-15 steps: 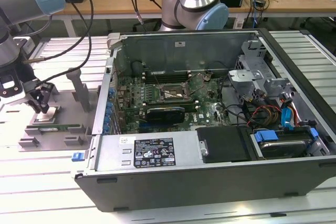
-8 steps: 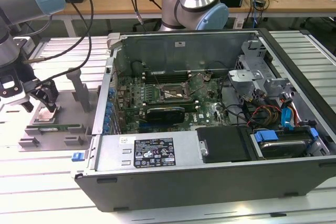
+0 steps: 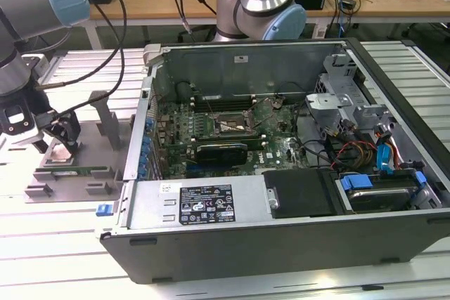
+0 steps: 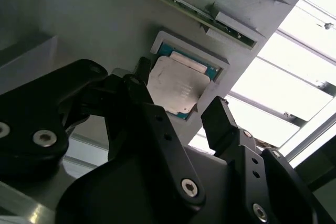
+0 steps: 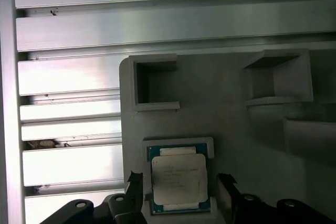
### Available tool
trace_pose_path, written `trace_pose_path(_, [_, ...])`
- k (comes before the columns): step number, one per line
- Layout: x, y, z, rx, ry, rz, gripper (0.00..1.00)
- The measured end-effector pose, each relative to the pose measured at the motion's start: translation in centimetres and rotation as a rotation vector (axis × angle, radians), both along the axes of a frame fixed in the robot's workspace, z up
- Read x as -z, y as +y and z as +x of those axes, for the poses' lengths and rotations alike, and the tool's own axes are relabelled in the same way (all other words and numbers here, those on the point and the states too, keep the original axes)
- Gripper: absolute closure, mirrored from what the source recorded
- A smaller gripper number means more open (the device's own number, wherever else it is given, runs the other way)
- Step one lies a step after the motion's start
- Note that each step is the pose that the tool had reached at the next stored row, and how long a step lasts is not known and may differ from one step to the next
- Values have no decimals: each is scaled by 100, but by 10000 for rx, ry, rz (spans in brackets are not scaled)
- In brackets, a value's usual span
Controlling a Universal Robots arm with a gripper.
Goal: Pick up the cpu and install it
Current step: 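Pick up the cpu and move it towards the insertion slot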
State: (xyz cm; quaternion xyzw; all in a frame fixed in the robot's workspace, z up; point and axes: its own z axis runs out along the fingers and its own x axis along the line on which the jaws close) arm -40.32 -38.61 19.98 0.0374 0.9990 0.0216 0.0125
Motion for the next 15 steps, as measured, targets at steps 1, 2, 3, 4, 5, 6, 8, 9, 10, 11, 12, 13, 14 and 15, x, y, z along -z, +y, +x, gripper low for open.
trace_pose_path(1, [17, 2, 1, -1, 1, 0, 34])
trace_pose_path(2, [24, 5, 2, -2, 2, -1, 34])
trace_pose_path(3, [28, 8, 3, -2, 2, -2, 34])
trace_pose_path(4, [36, 12, 5, -7, 1, -1, 34])
trace_pose_path(5, [43, 16, 7, -13, 0, 0, 34])
trace_pose_path(6, [49, 19, 8, -16, 0, 0, 34])
trace_pose_path(8, [67, 27, 8, -19, -1, 0, 34])
trace_pose_path(9, [76, 32, 8, -21, 1, 0, 34])
trace_pose_path(10, [81, 36, 8, -23, 2, -1, 34])
trace_pose_path(11, [98, 44, 9, -26, -1, 1, 34])
trace_pose_path(12, [112, 46, 9, -29, 1, -1, 34])
trace_pose_path(13, [131, 49, 8, -29, 1, 0, 34])
trace_pose_path(14, [138, 49, 9, -33, 0, 0, 34])
trace_pose_path(15, [139, 50, 10, -37, 4, -1, 34])
